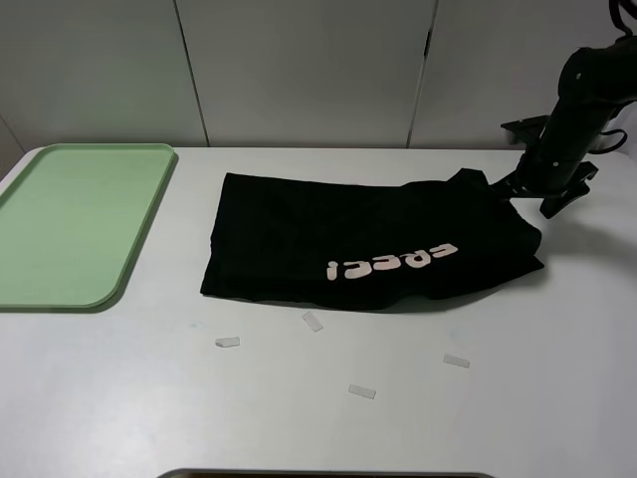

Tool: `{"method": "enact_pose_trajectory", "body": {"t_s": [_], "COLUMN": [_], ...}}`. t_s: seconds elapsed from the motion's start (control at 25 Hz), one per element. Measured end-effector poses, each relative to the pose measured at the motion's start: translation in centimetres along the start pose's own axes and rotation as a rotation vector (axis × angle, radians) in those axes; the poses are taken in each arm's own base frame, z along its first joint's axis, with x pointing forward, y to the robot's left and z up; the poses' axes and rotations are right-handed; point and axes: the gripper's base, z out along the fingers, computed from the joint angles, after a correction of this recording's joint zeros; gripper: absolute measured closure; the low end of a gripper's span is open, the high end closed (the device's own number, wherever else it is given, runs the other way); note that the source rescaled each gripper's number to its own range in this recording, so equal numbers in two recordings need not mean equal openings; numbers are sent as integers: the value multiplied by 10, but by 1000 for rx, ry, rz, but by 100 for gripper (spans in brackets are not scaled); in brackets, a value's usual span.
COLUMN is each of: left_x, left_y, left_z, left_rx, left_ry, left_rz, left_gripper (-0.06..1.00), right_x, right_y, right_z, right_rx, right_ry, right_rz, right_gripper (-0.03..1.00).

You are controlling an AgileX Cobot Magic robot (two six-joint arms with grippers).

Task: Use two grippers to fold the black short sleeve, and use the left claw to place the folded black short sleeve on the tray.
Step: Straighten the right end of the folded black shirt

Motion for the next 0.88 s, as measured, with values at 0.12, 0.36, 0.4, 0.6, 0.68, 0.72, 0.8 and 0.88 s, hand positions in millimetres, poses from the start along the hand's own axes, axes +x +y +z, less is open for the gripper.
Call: {"method": "enact_pose_trajectory", "body": {"t_s": [0.12,0.36,0.4,0.6,0.68,0.72,0.8,0.88], "left_x": [0,0,0,0,0,0,0,0], "left_y": [0,0,0,0,0,0,0,0], "left_z": [0,0,0,0,0,0,0,0], "left_rx": [0,0,0,0,0,0,0,0], "left_ry": [0,0,0,0,0,0,0,0], "left_rz": [0,0,0,0,0,0,0,0], "left_gripper": [-5,-5,-5,-5,-5,-5,-5,-5], "right_x": [1,5,5,6,6,6,6,5], "right_y": [-3,-17,-17,-20,-20,-20,-19,-19], "right_z": [12,21,22,28,29,29,30,30], "right_rx": [-5,-20,-26,-57,-62,-65,-69,-74], "right_ry": [12,22,22,30,31,32,32,28], "right_rz": [-2,34,36,49,47,45,38,36], "right_gripper": [-3,-3,-3,-3,-3,-1,8,23]}}
